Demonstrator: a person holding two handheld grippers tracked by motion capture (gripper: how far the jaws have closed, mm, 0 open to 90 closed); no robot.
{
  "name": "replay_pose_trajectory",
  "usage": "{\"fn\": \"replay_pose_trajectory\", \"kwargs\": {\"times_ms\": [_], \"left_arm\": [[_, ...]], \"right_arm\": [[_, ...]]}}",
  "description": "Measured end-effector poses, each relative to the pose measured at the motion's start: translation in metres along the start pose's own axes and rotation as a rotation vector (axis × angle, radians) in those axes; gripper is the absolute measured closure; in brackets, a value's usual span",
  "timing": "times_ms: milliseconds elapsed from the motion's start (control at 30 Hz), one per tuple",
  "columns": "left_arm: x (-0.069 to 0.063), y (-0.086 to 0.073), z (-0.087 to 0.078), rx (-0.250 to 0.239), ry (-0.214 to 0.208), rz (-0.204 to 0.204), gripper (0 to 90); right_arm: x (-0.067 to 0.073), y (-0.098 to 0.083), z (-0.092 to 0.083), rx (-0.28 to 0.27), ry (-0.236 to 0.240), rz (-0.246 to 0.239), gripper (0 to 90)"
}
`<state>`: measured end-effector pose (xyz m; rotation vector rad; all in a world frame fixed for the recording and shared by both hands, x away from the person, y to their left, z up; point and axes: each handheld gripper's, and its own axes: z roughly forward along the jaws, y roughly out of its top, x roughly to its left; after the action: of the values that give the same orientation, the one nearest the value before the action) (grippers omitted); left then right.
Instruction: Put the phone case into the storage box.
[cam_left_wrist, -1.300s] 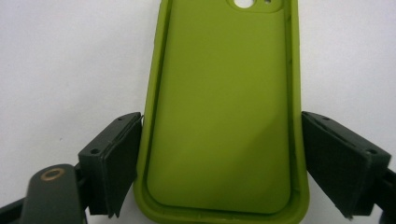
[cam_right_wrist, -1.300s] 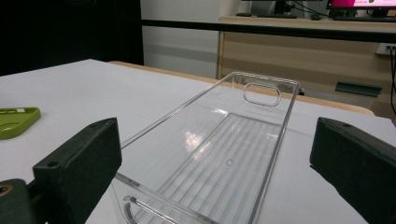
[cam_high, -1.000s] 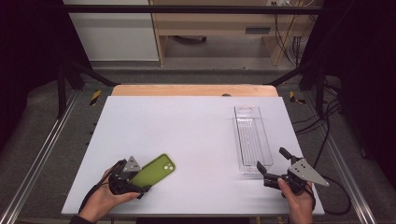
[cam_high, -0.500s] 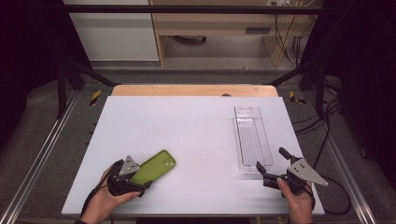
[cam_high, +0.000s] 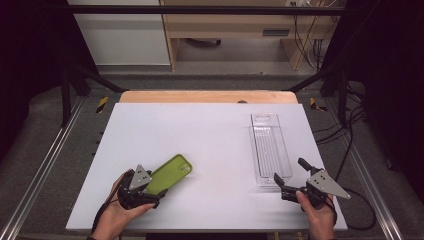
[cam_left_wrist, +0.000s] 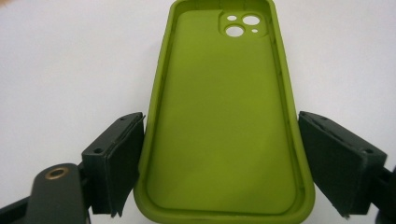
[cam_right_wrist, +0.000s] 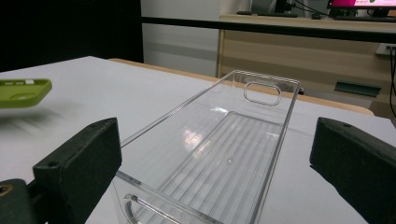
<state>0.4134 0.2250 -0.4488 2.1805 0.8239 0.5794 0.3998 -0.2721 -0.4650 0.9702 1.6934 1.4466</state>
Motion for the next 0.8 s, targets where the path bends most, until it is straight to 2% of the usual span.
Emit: {"fn": "replay_pose_trajectory", "kwargs": {"times_ms": [267, 400, 567, 800], "left_arm": [[-0.018, 0.024, 0.006, -0.167, 0.034, -0.004, 16.5], [-0.026, 0.033, 0.014, -0.237, 0.029, -0.015, 16.5], [-0.033, 0.036, 0.023, -0.270, 0.019, -0.020, 16.5], [-0.030, 0.035, 0.021, -0.298, 0.027, -0.033, 16.5]], "right_arm": [[0.001, 0.001, -0.001, 0.005, -0.011, -0.006, 2.7], [0.002, 0.003, 0.001, 0.014, -0.014, -0.012, 2.3], [0.005, 0.006, 0.003, 0.035, -0.029, 0.000, 2.3], [0.011, 0.017, 0.006, 0.039, -0.022, -0.009, 2.7]]}}
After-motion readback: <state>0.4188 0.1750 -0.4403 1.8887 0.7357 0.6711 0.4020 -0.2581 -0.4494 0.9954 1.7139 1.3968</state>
